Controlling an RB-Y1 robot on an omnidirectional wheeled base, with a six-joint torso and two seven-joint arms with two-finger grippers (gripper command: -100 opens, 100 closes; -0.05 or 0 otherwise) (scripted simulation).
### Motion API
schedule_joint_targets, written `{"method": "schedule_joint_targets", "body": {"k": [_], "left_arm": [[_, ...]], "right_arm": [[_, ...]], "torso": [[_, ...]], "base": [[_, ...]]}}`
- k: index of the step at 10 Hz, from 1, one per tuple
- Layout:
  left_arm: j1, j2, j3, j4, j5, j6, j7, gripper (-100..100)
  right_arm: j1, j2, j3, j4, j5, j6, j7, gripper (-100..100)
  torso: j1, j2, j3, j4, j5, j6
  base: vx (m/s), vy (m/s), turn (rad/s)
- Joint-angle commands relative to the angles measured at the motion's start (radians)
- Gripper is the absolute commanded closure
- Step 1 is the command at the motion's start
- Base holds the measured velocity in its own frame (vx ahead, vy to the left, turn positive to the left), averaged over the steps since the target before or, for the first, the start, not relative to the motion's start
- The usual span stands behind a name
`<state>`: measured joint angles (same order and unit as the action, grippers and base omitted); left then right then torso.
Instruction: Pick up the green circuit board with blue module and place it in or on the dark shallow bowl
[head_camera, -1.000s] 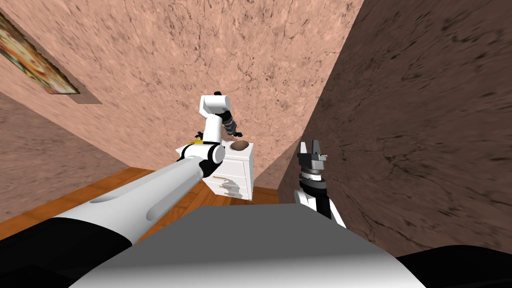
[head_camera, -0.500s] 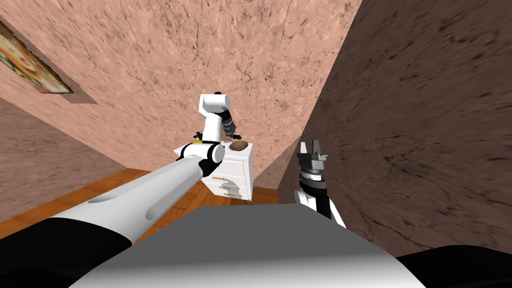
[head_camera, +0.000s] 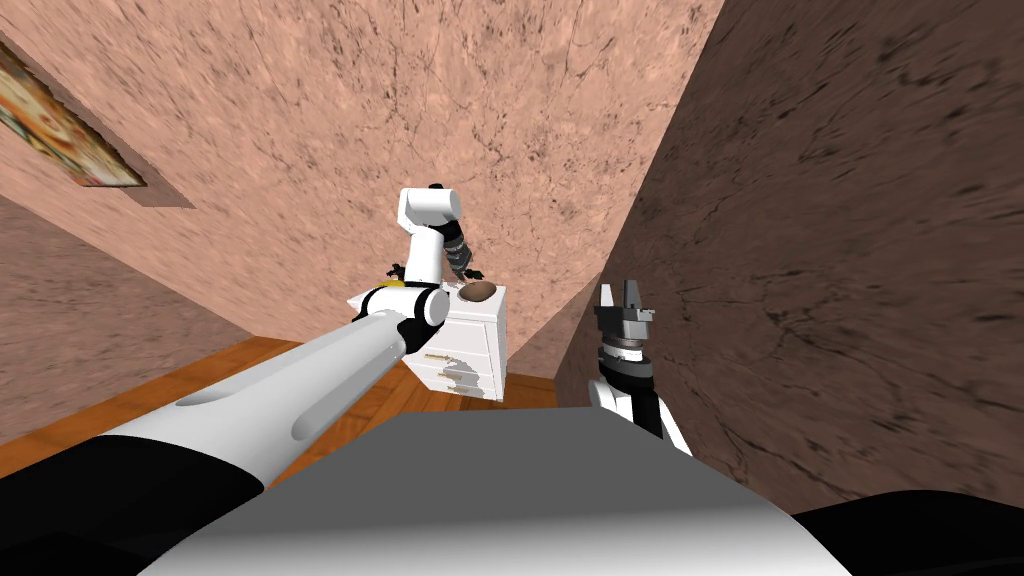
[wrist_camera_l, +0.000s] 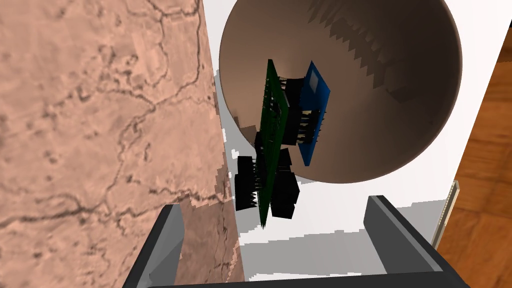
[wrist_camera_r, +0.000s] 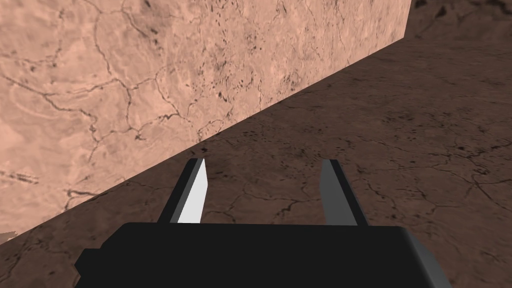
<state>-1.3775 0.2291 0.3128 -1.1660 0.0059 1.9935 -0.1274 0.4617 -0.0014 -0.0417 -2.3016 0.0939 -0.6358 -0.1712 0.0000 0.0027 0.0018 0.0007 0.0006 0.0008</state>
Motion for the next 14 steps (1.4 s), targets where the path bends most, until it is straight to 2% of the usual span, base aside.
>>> {"method": "schedule_joint_targets", "body": {"k": [1, 9, 10, 11, 14], "left_arm": [[-0.035, 0.014, 0.002, 0.037, 0.003, 0.002, 0.000, -100], [-0.174, 0.072, 0.008, 0.183, 0.013, 0.010, 0.001, -100], [-0.162, 0.068, 0.007, 0.171, 0.013, 0.009, 0.000, -100], [-0.163, 0.068, 0.007, 0.173, 0.013, 0.008, 0.000, 0], [-0.163, 0.068, 0.007, 0.172, 0.013, 0.008, 0.000, 0]], "right_arm": [[0.000, 0.000, 0.000, 0.000, 0.000, 0.000, 0.000, 0], [0.000, 0.000, 0.000, 0.000, 0.000, 0.000, 0.000, 0], [0.000, 0.000, 0.000, 0.000, 0.000, 0.000, 0.000, 0], [0.000, 0.000, 0.000, 0.000, 0.000, 0.000, 0.000, 0], [0.000, 0.000, 0.000, 0.000, 0.000, 0.000, 0.000, 0]], "torso": [[0.000, 0.000, 0.000, 0.000, 0.000, 0.000], [0.000, 0.000, 0.000, 0.000, 0.000, 0.000], [0.000, 0.000, 0.000, 0.000, 0.000, 0.000], [0.000, 0.000, 0.000, 0.000, 0.000, 0.000], [0.000, 0.000, 0.000, 0.000, 0.000, 0.000]], "base": [[0.000, 0.000, 0.000], [0.001, 0.000, 0.000], [0.000, 0.000, 0.000], [0.000, 0.000, 0.000], [0.000, 0.000, 0.000]]}}
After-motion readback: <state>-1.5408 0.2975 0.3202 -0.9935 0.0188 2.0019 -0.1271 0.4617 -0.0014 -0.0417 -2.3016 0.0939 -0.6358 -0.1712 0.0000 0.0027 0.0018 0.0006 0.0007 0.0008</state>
